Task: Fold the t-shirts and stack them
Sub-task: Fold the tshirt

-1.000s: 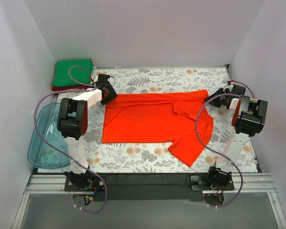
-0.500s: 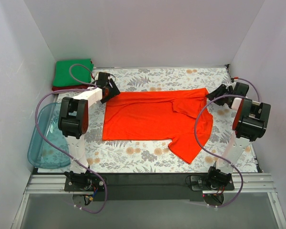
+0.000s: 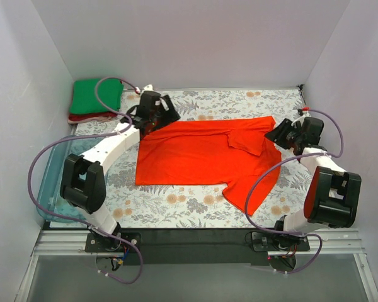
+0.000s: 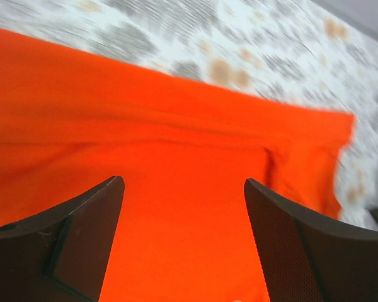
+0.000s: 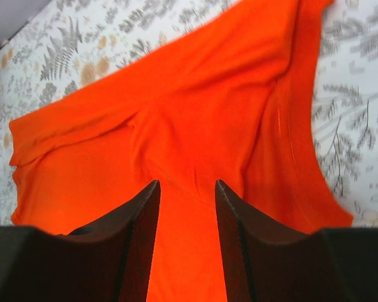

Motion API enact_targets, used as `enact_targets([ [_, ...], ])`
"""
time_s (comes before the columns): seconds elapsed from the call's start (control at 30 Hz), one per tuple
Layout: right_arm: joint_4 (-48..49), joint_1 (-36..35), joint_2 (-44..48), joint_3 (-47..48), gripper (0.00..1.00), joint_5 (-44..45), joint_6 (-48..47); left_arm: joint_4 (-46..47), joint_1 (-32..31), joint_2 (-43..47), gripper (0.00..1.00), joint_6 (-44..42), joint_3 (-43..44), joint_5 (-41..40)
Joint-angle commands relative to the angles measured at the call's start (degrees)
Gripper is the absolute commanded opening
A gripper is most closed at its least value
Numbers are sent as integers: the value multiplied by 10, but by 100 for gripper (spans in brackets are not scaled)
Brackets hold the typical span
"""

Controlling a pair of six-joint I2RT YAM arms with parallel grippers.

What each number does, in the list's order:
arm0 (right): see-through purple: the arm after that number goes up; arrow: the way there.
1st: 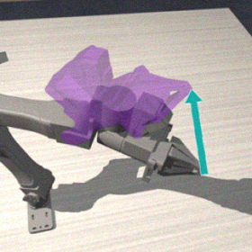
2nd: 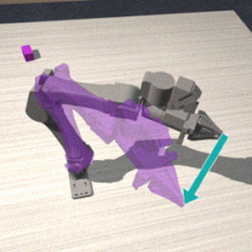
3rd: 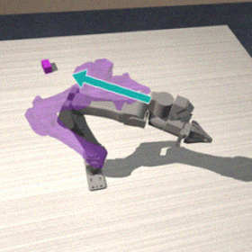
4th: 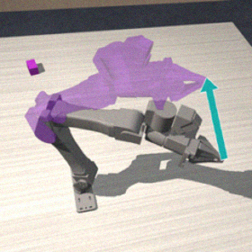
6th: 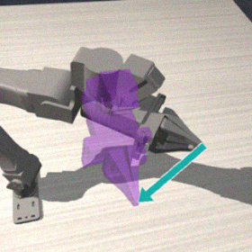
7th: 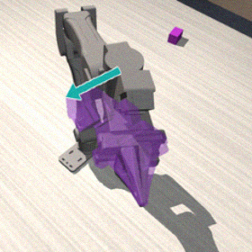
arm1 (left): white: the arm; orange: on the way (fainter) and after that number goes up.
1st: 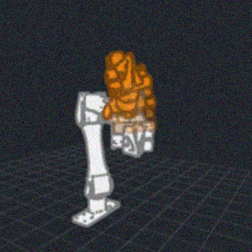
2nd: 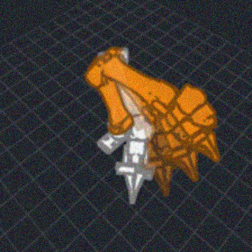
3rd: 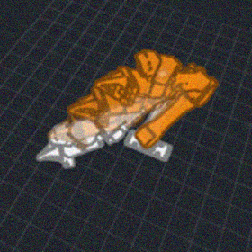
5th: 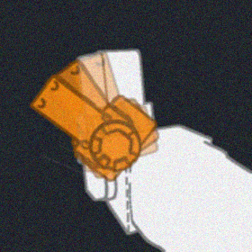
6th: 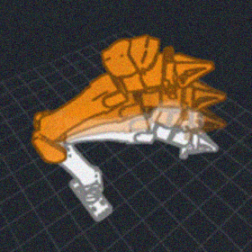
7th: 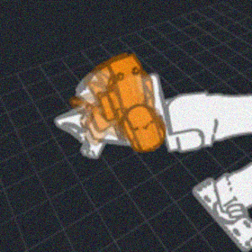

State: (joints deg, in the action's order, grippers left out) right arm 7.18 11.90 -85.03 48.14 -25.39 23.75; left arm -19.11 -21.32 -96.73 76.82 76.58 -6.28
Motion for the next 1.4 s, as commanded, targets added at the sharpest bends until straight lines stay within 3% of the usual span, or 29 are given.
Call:
enact_targets([
  [0.0, 4, 5, 19, -47, 48, 7, 43, 20, -71, -4, 76, 43, -19, 51],
  [0.23, 46, 2, 8, -92, 47, -27, 69, 58, -181, -132, 67, 79, 68, 78],
  [0.5, 71, 2, -22, -107, 47, -20, 79, 67, -217, -272, 45, 91, 174, 70],
  [1.37, 113, 1, -74, -106, 46, -45, 86, 103, -239, -393, 33, 122, 280, 71],
])
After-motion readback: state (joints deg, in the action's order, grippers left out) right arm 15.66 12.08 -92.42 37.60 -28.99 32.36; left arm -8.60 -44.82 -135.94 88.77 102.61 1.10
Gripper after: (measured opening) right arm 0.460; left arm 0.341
